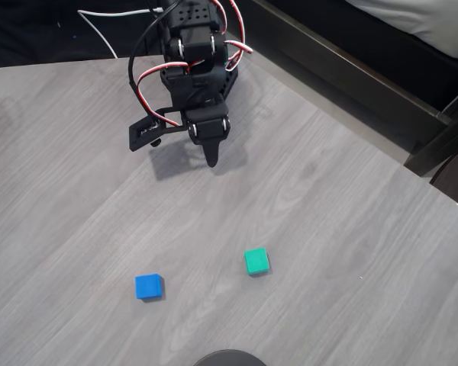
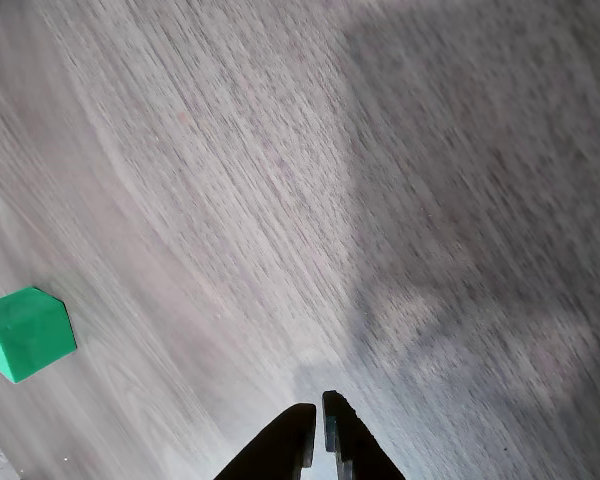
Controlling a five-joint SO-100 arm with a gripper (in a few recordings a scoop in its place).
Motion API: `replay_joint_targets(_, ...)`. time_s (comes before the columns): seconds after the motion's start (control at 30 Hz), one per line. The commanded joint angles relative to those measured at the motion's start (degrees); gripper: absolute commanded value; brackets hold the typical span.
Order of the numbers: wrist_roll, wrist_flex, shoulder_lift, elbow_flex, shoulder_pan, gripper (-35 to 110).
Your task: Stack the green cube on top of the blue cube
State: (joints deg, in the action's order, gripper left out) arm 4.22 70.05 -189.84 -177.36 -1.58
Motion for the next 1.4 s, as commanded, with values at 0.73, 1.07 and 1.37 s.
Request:
replay_joint_targets(0.73, 2.9, -0.4, -1.4, 4.0, -0.6, 0)
replay_joint_targets(1.07, -3.6, 27.4, 79.0, 99.8, -5.2, 5)
replay_joint_targets(1.37, -9.5, 17.6, 96.2, 107.1, -11.1, 44)
